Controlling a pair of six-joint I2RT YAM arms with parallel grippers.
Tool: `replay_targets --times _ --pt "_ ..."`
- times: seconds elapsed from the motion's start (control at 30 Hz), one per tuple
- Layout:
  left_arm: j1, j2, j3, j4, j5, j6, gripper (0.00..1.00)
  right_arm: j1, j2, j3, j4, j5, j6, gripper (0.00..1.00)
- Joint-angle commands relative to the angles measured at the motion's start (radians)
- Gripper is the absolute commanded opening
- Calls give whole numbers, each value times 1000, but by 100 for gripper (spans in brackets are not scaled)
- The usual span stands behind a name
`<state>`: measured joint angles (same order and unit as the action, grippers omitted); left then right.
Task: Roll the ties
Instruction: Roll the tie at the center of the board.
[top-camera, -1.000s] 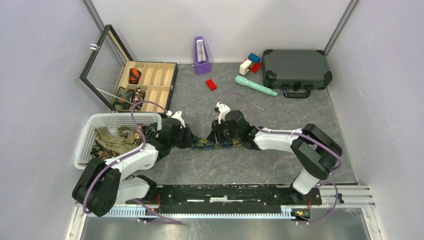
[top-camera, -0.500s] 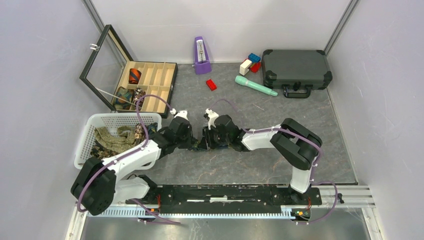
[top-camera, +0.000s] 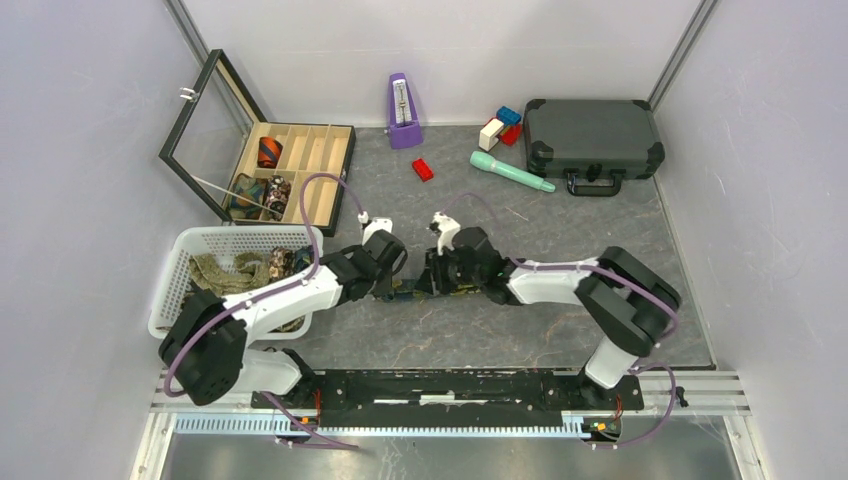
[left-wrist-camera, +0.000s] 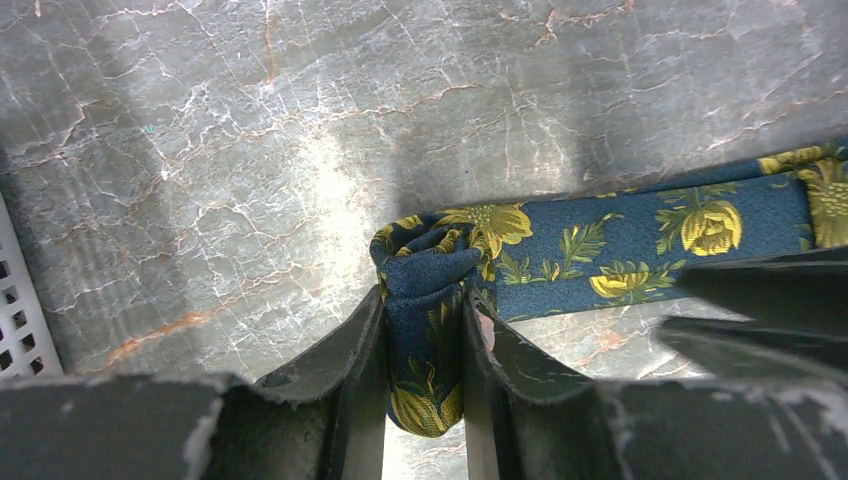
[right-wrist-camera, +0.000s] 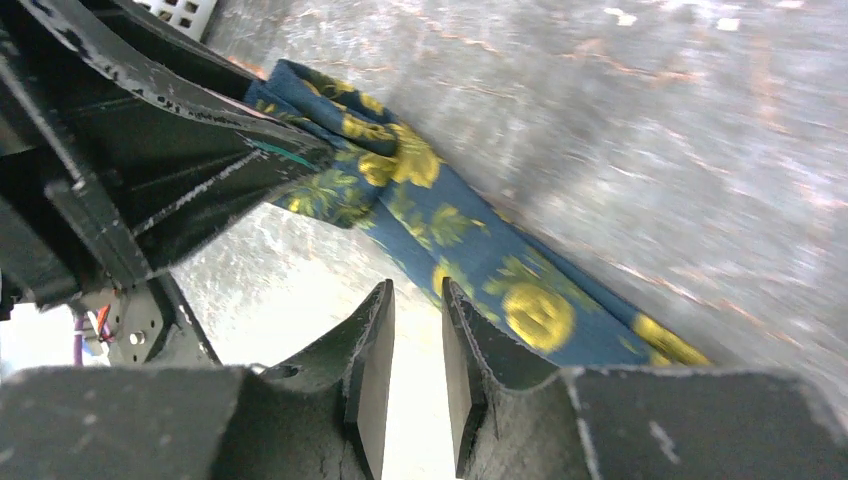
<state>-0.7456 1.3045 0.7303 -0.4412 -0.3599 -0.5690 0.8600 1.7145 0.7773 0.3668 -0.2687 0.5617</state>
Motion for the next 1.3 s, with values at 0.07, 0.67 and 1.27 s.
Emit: replay_targets --times 0.07,0.67,1.27 --pt "-51 86 84 -81 -146 33 12 -97 -197 -137 -43 61 -57 31" --pt "-200 420 308 -328 -370 -91 10 -213 -535 -313 -178 163 -96 33" --pt "-265 702 514 -433 -354 -194 9 -226 -728 -354 -300 299 -103 37"
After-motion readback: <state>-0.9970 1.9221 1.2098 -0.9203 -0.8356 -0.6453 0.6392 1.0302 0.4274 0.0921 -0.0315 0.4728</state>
